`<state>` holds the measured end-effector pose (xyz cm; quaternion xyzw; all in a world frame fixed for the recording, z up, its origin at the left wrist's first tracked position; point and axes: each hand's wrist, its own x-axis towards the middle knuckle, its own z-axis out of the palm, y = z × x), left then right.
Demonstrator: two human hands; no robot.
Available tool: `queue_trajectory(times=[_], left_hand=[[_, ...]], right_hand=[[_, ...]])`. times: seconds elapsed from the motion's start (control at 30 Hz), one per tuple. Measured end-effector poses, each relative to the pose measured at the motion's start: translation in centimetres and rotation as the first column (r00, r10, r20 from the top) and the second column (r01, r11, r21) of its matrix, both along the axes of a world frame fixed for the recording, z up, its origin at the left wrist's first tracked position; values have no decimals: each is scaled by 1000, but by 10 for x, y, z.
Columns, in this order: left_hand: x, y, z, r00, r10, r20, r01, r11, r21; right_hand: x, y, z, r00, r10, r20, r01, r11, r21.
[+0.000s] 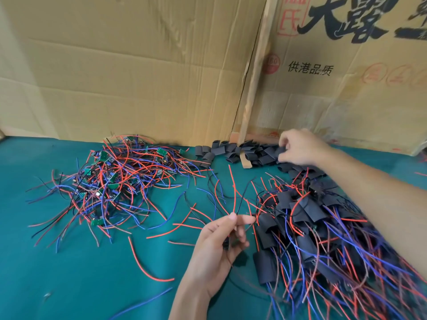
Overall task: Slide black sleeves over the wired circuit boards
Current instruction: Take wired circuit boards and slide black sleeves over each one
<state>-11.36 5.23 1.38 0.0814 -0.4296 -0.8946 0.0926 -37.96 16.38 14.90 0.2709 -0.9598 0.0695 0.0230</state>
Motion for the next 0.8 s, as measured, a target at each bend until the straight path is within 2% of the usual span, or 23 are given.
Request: queue_trajectory(times=[0.1, 0.17, 0.27, 0.37, 0.5, 0.8], left_hand=[[0, -3, 0, 999, 30, -40, -30, 1000, 2], [2, -5, -1, 995, 41, -87, -38, 999, 27], [2, -7, 0, 992, 43, -119, -42, 999, 15], [1, -4, 3, 991, 7, -132, -8, 1000, -9], [6, 2, 6, 975, -65, -212, 48, 995, -85], [6, 3, 5, 986, -7, -169, -4, 998, -65]], right_hand=[[48, -9, 41, 988, 95, -125, -117, 977, -181], [99, -3, 47, 979, 133, -156, -175, 939, -298], [168, 12, 16, 981, 180, -71, -193, 895, -401], [203, 15, -24, 981, 194, 13, -168, 876, -453], [223, 15, -44, 980, 200, 14, -158, 815, -557], [234, 21, -48, 948, 263, 177, -74, 725, -684]])
